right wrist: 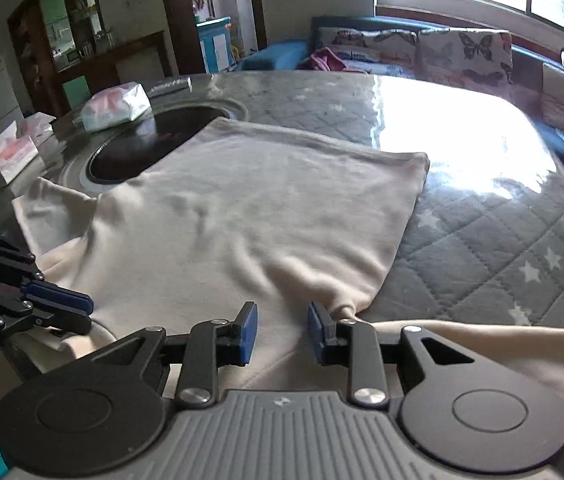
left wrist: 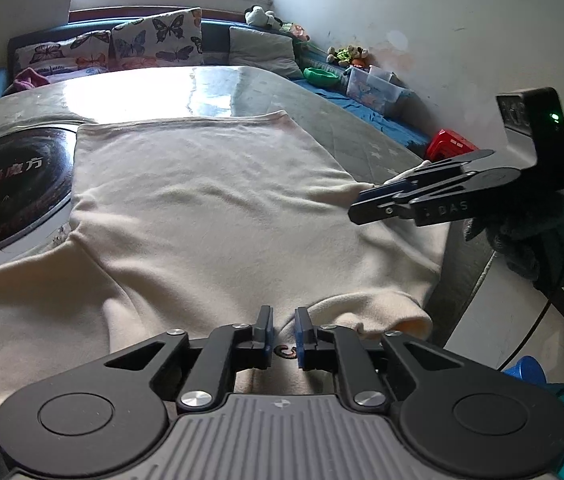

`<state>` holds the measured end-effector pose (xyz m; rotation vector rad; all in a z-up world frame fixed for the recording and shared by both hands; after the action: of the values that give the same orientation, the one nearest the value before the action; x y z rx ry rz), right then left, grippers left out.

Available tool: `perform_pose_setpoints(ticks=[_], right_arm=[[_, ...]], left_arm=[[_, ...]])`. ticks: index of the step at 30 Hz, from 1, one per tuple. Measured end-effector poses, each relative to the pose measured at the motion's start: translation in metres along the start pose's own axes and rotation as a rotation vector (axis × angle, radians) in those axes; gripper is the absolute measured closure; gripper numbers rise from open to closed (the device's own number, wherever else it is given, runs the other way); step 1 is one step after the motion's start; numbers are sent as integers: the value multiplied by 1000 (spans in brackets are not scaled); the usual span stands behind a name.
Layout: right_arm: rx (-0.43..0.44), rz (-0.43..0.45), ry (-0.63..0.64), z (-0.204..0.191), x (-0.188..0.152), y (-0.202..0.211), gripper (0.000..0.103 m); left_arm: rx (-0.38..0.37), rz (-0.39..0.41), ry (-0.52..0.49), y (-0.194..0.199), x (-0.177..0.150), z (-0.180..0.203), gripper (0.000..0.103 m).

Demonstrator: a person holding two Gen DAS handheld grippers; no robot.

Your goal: Fold clothes

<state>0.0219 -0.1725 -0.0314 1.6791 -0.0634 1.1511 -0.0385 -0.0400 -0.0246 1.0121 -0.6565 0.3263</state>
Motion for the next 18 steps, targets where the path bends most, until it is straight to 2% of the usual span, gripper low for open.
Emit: perform_pose_setpoints(ticks=[3, 10, 14, 18], right_arm=[[-23, 6, -26, 10, -1, 0, 67], [-45, 5, -52, 18, -1, -8, 67], [-45, -11, -52, 18, -4, -14, 67], [-31, -11, -35, 13, -2, -13, 67]], left_arm=[[27, 39, 1, 2, 13, -4, 88], [137, 117, 126, -12, 49, -46, 88], [197, 116, 172, -16, 51, -71, 88], [207, 139, 202, -3, 45, -88, 88]])
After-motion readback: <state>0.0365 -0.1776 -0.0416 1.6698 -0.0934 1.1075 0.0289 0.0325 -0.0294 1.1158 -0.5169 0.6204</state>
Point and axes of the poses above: each gripper's, at about its wrist camera, not at the fingertips, and y roughly against the way its jaws point, z to its right, x to its top, the point moved 5 cm from there along -y, roughly the way its jaws point, and after that the axes turned 10 degrees about y, right-handed, at the moved point
